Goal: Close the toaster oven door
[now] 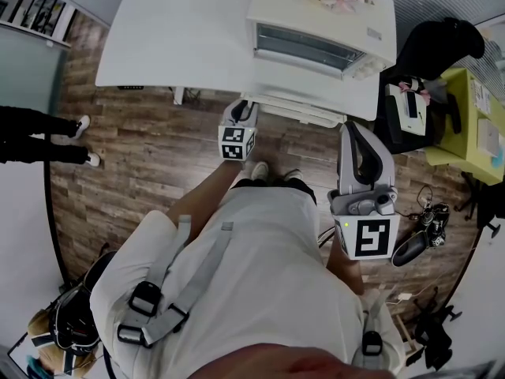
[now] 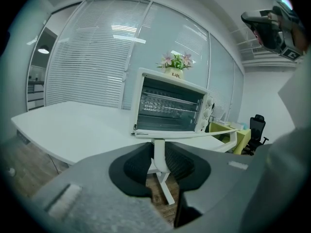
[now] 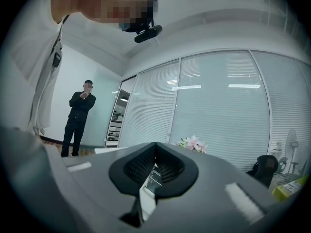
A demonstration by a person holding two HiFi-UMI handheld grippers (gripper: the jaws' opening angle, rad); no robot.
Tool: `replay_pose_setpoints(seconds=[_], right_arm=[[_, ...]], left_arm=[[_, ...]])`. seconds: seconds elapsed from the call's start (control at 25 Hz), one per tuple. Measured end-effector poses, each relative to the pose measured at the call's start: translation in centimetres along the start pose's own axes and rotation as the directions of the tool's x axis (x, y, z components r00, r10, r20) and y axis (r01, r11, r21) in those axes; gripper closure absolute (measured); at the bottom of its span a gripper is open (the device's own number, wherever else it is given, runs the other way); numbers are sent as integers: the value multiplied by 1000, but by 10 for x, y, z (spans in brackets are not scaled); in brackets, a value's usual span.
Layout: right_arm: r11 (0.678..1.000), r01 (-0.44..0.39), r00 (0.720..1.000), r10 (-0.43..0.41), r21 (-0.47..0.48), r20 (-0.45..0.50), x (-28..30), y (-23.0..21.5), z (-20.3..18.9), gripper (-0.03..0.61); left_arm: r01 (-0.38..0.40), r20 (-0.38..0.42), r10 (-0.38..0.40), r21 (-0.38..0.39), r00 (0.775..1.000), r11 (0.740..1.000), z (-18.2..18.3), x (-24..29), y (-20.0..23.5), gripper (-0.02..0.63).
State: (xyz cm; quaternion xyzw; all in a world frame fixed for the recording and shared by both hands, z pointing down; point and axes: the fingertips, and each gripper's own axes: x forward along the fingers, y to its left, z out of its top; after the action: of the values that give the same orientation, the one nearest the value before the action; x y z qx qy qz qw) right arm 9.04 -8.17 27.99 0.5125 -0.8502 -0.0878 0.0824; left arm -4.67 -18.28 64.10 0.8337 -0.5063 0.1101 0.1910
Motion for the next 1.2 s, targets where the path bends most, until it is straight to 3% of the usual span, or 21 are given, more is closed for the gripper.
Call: replay_pose_setpoints(seconds=[1.2], right_arm=[[1000,6,1000,-6,-4,6,3,3,2,574]], left_arm=[[1,133,-2,6,991,1000,66,3,1,517]])
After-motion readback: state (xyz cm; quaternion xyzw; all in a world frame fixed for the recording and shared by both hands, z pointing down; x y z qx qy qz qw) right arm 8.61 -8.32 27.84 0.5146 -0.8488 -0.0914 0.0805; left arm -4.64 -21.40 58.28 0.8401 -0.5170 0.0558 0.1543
